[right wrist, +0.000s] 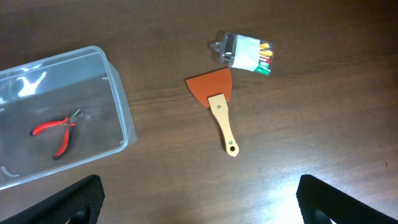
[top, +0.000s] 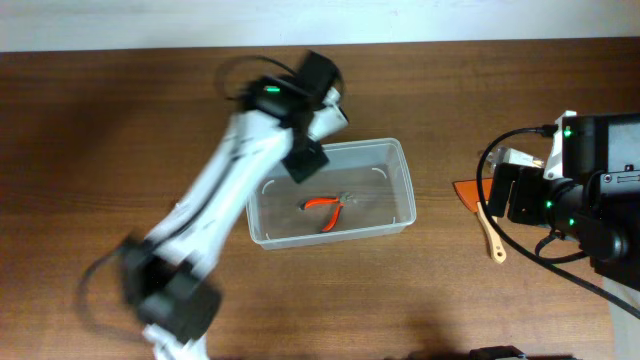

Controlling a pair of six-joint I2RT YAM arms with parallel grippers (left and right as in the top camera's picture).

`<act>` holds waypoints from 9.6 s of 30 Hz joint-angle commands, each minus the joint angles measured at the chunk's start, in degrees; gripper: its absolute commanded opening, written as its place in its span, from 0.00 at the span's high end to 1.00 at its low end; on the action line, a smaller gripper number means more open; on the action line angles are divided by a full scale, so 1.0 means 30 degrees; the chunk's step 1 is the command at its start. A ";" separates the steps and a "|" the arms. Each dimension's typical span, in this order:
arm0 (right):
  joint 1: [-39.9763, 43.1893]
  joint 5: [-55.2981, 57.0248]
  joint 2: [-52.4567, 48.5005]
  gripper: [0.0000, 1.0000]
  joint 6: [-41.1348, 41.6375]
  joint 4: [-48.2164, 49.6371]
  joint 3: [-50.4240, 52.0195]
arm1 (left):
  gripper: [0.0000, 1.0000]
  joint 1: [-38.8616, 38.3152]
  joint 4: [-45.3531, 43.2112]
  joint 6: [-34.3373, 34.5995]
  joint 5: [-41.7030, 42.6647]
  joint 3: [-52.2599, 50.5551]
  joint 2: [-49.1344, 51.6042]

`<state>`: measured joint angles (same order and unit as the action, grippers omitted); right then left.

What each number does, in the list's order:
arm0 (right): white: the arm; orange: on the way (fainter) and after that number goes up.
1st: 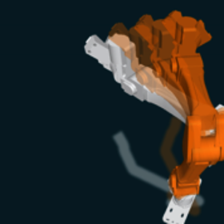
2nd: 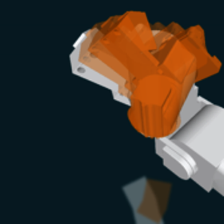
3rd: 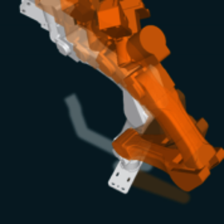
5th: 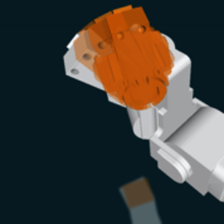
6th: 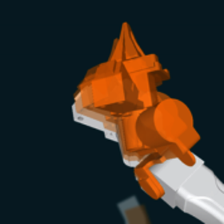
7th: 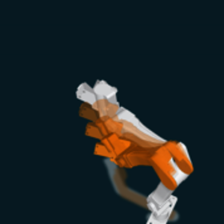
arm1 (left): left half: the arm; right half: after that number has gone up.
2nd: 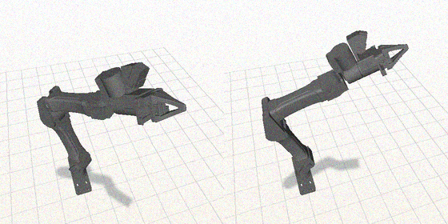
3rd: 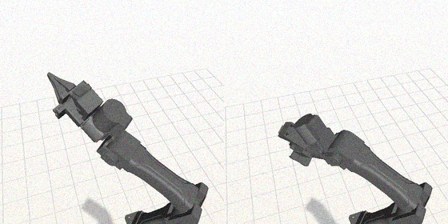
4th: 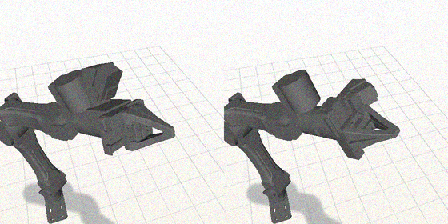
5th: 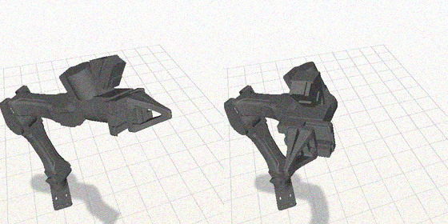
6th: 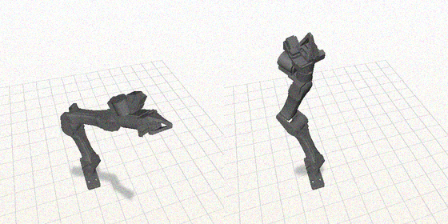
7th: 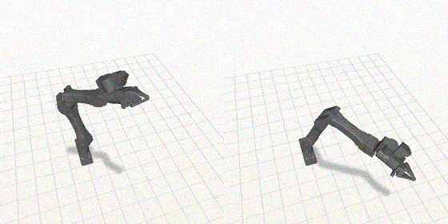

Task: Pack container
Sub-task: 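Carry the red pliers into the container and open the left gripper, then grasp the orange socket strip with the left gripper, then place the socket strip into the container and retract the left arm, then lower the right gripper onto the scraper's wooden handle and grasp it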

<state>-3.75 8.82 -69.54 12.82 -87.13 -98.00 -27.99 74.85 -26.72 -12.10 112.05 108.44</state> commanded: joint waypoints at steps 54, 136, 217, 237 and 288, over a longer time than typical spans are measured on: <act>-0.0087 0.0372 0.0022 0.01 -0.0146 0.0393 -0.0131 | 0.21 1.2757 -1.0863 -0.2251 0.2754 -1.8163 -0.0794; -0.0087 0.0466 0.0029 0.01 -0.0663 0.1435 -0.0605 | 0.01 0.0204 -0.5268 0.0685 -0.1158 -0.7890 -0.2572; 0.6623 -0.3300 -1.3092 0.04 -0.9617 1.5773 1.3325 | 0.01 1.4010 -0.5785 0.7300 0.3504 -0.7912 -0.8225; 0.6659 -0.2630 -1.3194 0.04 -0.8626 1.2968 1.3646 | 0.01 1.4010 -0.5807 0.7308 0.2732 -0.7912 -0.8225; 0.6637 -0.1202 -1.3194 0.84 -0.9209 1.3566 1.4666 | 0.01 1.4010 -0.5799 0.7315 0.2747 -0.7912 -0.8225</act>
<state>16.10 2.74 -103.74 -14.22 -47.97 -58.04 13.96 57.60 -3.66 -3.42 88.31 84.99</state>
